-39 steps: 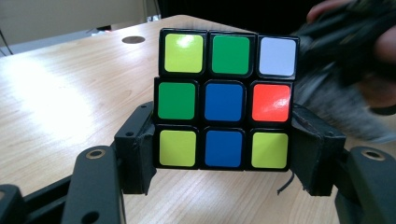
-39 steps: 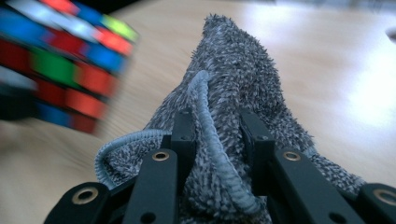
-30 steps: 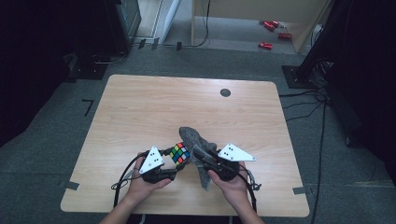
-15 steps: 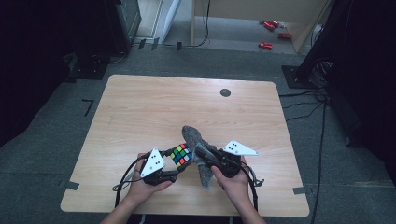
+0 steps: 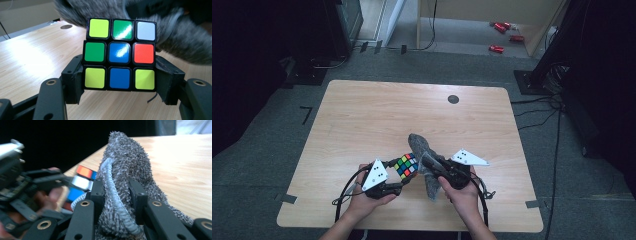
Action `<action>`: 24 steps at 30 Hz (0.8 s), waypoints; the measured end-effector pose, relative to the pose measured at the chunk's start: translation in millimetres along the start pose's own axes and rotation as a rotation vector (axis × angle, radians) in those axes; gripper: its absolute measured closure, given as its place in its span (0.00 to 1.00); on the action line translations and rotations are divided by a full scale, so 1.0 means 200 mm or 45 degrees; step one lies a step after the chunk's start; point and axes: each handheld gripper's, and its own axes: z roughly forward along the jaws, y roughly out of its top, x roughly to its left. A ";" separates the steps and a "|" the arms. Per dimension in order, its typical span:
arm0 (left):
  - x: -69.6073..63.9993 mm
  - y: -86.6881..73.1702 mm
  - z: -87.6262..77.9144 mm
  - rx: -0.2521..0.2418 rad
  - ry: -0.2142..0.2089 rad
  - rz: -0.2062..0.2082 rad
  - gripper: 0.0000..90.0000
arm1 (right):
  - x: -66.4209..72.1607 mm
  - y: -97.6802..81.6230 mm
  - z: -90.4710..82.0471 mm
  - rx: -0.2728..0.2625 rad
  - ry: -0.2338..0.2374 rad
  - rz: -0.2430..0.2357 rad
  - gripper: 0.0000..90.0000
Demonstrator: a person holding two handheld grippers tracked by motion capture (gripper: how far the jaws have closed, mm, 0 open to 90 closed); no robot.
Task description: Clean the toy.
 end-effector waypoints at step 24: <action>-0.03 -0.02 0.03 0.031 -0.029 -0.008 0.39 | 0.08 0.03 0.00 -0.013 0.135 -0.080 0.78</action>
